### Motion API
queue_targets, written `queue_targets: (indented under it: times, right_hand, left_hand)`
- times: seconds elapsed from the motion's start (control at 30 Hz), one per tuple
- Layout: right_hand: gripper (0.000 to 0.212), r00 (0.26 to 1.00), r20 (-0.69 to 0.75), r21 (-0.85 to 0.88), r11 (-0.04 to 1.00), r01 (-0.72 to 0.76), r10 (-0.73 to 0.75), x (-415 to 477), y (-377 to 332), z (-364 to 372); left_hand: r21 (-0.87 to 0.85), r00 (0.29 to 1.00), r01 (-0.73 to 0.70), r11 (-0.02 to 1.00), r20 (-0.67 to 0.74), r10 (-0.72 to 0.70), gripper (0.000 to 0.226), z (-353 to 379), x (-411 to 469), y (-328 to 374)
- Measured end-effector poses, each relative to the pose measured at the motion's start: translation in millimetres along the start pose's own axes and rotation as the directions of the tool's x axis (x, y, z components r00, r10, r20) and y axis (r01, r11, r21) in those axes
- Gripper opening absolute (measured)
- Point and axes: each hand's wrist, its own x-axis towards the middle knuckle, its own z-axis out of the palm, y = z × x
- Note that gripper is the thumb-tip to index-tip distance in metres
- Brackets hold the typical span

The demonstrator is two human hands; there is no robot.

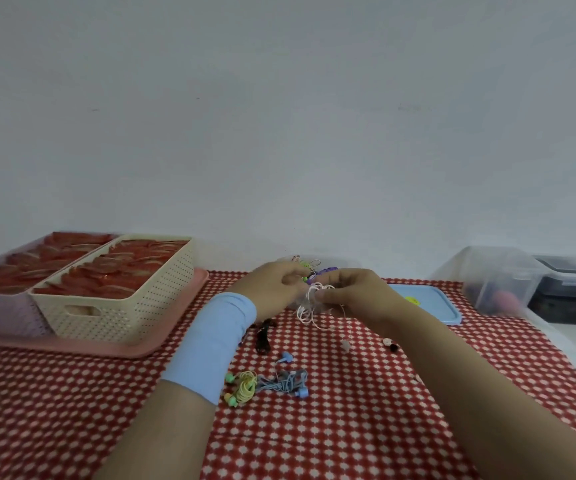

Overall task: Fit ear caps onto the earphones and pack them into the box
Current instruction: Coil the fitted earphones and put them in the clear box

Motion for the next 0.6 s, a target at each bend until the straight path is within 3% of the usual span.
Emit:
queue_targets:
  times: [0.2, 0.3, 0.47, 0.6]
  right_hand:
    - [0.019, 0.999, -0.017, 0.221, 0.975, -0.03, 0.034, -6.2, -0.4, -31.9]
    - [0.02, 0.994, -0.048, 0.265, 0.96, -0.086, 0.102, -7.7, 3.9, -54.2]
    - [0.02, 0.981, 0.002, -0.014, 0.981, -0.193, 0.193, -5.3, 18.9, -88.3]
    - [0.014, 0.99, 0.009, -0.498, 0.859, -0.119, 0.143, -0.4, 24.9, -99.7]
  left_hand:
    - [-0.063, 0.996, -0.093, 0.994, 0.012, 0.094, 0.022, 39.4, 35.3, 14.9]
    - [-0.067, 0.996, -0.044, 0.997, 0.075, 0.049, 0.025, 51.6, 43.9, 19.4]
    - [0.164, 0.97, 0.011, 0.986, 0.239, -0.05, 0.029, 65.7, 53.7, 25.3]
    - [0.363, 0.946, -0.044, 0.931, 0.315, -0.078, 0.038, 71.0, 57.6, 27.1]
